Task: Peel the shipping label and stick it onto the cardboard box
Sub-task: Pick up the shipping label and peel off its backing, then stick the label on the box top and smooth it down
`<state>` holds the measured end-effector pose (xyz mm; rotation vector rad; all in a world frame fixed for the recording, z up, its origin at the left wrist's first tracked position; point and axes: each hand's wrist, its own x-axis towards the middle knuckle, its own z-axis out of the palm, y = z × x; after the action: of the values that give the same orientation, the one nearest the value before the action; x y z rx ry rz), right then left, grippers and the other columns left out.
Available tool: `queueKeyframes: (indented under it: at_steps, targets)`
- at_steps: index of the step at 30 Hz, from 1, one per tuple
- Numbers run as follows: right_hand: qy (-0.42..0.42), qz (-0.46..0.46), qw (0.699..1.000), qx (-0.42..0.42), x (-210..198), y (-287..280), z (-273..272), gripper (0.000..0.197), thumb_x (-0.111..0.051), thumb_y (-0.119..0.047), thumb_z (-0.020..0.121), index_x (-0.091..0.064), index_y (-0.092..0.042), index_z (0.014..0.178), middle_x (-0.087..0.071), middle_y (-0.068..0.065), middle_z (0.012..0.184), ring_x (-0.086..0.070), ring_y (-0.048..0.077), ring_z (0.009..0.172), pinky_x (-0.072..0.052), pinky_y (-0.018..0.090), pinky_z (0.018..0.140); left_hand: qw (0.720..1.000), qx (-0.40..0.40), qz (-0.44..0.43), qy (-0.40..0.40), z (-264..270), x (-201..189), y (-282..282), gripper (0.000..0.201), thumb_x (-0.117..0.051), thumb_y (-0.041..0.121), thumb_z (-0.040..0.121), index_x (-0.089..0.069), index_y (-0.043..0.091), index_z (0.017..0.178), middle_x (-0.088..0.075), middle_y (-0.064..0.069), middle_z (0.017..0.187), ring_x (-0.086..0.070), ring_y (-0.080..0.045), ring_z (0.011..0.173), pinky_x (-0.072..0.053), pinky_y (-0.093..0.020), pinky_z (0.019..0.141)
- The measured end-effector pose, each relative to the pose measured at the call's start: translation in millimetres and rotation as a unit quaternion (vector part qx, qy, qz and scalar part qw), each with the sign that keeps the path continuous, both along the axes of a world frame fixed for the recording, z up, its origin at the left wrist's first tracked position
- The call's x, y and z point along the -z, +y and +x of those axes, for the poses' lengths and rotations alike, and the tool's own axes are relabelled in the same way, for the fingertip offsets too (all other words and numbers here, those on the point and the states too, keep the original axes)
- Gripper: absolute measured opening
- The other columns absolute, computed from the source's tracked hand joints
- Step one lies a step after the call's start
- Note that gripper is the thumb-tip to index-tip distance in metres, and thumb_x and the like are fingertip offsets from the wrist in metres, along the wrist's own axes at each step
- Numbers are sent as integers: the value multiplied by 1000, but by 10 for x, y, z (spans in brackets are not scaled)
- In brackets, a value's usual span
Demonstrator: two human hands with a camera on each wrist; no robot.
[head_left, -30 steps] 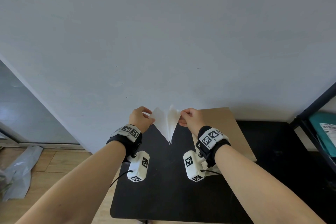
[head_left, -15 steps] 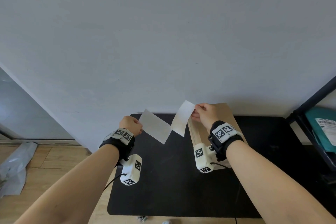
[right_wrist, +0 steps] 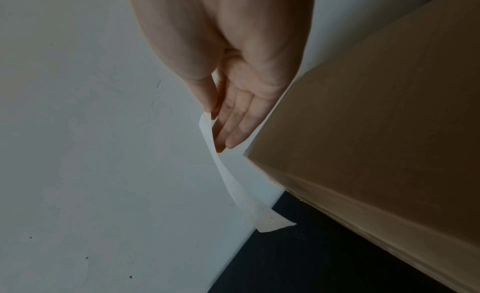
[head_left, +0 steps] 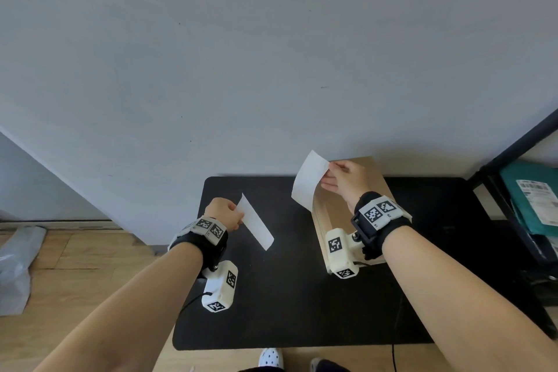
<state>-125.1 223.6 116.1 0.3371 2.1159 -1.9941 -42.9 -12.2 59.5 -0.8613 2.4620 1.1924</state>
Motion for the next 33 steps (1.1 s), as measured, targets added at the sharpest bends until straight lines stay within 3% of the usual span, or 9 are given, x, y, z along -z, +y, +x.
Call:
queueKeyframes:
  at_steps: [2, 6, 9, 12, 17, 23, 29, 33]
  targets:
    - [-3, 4, 1000, -6, 9, -12, 19, 24, -47, -7, 97, -54, 6, 116, -62, 6, 81, -65, 17, 72, -57, 28, 70, 1000, 15, -20, 9, -19, -35, 26, 19, -63, 21, 82, -64, 14, 65, -69, -8, 74, -66, -25, 75, -54, -33, 79]
    - [-3, -2, 1000, -12, -36, -67, 22, 24, -46, -7, 97, -53, 7, 116, -61, 8, 81, -64, 18, 70, -58, 23, 62, 996, 36, -69, 43, -88, -191, 85, 23, -66, 28, 83, -71, 9, 95, -71, -8, 101, -66, -26, 100, -49, -30, 82]
    - [2, -6, 1000, -19, -117, -161, 5, 21, -45, -8, 97, -53, 4, 112, -63, 16, 87, -66, 20, 66, -57, 31, 70, 988, 73, -101, 89, -162, -409, 221, 24, -67, 30, 83, -70, 11, 96, -72, -7, 104, -65, -24, 98, -49, -30, 81]
    - [13, -7, 1000, -24, -216, -271, 14, 13, -45, -9, 97, -52, 0, 105, -63, 21, 95, -67, 16, 55, -57, 25, 56, 965, 146, -169, 140, -229, -644, 424, 26, -65, 36, 83, -67, 13, 94, -69, -3, 102, -64, -22, 94, -44, -27, 73]
    - [33, 20, 999, -37, -357, -373, 48, 24, -47, -10, 97, -55, 5, 113, -66, 20, 97, -69, 27, 71, -57, 28, 61, 930, 191, -250, 187, -245, -847, 635, 38, -63, 51, 80, -63, 16, 95, -65, 1, 101, -63, -21, 93, -48, -30, 76]
    - [50, 2, 997, -66, -512, -434, 134, 23, -45, -11, 97, -55, 3, 111, -68, 18, 92, -67, 20, 65, -56, 26, 61, 925, 158, -276, 207, -195, -936, 642, 21, -52, 26, 88, -63, 12, 101, -66, -6, 106, -61, -27, 97, -47, -33, 77]
    - [56, -42, 994, -81, -617, -371, 191, 23, -51, -22, 96, -55, 0, 103, -69, 14, 87, -65, 17, 63, -55, 20, 55, 946, 105, -223, 213, -188, -1009, 618, 21, -49, 20, 89, -67, 11, 98, -72, -8, 100, -66, -29, 89, -49, -31, 66]
    - [72, -20, 996, -54, -598, -234, 186, 29, -58, -29, 92, -57, -1, 100, -70, 12, 89, -66, 16, 68, -55, 23, 61, 968, 56, -84, 231, -236, -1001, 548, 14, -59, 17, 87, -69, 8, 92, -72, -8, 97, -64, -22, 85, -51, -30, 73]
